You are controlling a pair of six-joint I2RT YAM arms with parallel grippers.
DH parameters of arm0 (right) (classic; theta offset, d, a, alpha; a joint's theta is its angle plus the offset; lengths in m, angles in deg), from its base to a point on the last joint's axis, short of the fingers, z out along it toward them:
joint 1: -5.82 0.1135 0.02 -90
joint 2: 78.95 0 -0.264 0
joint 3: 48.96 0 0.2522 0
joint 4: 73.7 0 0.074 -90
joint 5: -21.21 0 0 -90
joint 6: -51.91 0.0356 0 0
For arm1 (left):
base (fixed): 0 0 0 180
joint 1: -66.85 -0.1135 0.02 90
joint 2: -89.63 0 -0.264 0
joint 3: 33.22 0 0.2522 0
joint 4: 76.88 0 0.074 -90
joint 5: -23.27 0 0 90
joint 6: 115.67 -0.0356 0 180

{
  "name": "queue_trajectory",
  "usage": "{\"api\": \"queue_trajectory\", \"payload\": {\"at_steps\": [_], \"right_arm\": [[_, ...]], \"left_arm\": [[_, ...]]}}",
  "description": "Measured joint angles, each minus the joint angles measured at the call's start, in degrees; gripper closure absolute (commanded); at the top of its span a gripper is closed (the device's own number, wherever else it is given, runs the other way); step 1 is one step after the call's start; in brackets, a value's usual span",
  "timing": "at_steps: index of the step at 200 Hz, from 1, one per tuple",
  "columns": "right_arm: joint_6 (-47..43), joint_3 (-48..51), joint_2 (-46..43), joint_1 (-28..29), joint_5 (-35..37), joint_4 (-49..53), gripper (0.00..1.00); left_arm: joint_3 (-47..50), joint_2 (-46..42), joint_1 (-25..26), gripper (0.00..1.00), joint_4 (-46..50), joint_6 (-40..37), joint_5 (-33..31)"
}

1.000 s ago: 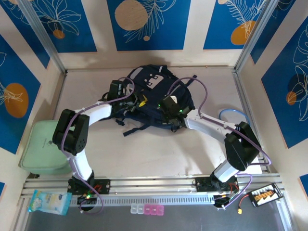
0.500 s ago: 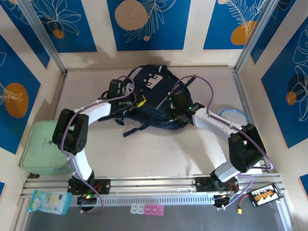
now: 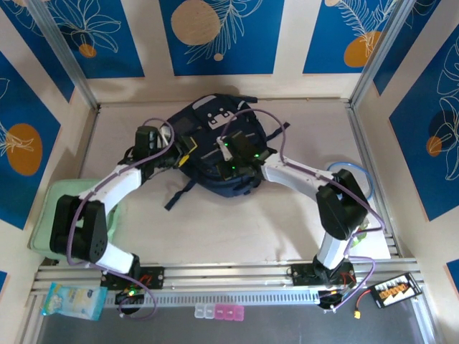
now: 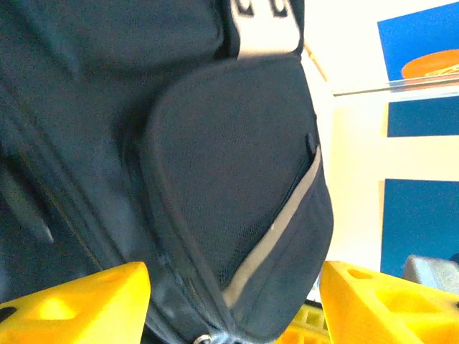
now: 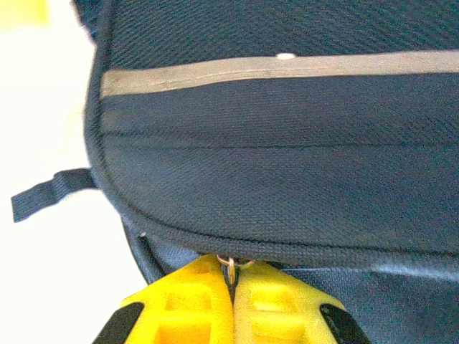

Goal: Pack books, pencil case, and school supplies into a backpack

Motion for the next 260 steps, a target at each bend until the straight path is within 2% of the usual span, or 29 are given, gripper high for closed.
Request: {"api": "queue_trajectory", "payload": {"at_steps": [33,86,126,151,169,181,202,214,260], "right_arm": [[0.44,-4.35,4.37,3.06,-1.81,-1.25,1.00],[1.36,-5.81,5.75,4.39,-2.69,-1.44,1.00],[1.79,-5.81,6.51,4.79,-2.56,-1.18,1.00],[1.97,-5.81,6.69,4.98,-2.05,-1.16,1.00],[1.99,-5.81,6.69,5.03,-1.95,-1.18,1.00],[1.99,-5.81,6.69,5.03,-1.95,-1.18,1.00],[2.01,-5.81,6.69,5.03,-1.79,-1.18,1.00],[2.21,-5.81,6.69,5.03,-1.77,-1.20,1.00],[2.82,-5.81,6.69,5.07,-1.51,-1.18,1.00]], "left_arm": [[7.89,-2.84,0.04,0.46,-3.21,6.38,-2.01],[8.41,-1.81,0.04,0.68,-4.44,9.05,-3.23],[8.35,-0.63,0.04,0.67,-4.39,8.46,-3.30],[7.67,-0.66,0.04,0.56,-2.80,6.60,-4.15],[7.13,-1.29,0.04,0.54,-1.62,5.20,-5.29],[6.67,-1.77,0.04,0.56,-1.09,4.52,-5.68],[5.46,-1.97,0.04,0.66,-0.98,4.02,-5.75],[4.87,-1.75,0.04,0.68,-1.01,3.80,-5.53],[3.82,1.64,0.04,0.66,-0.98,3.93,-5.29]]}}
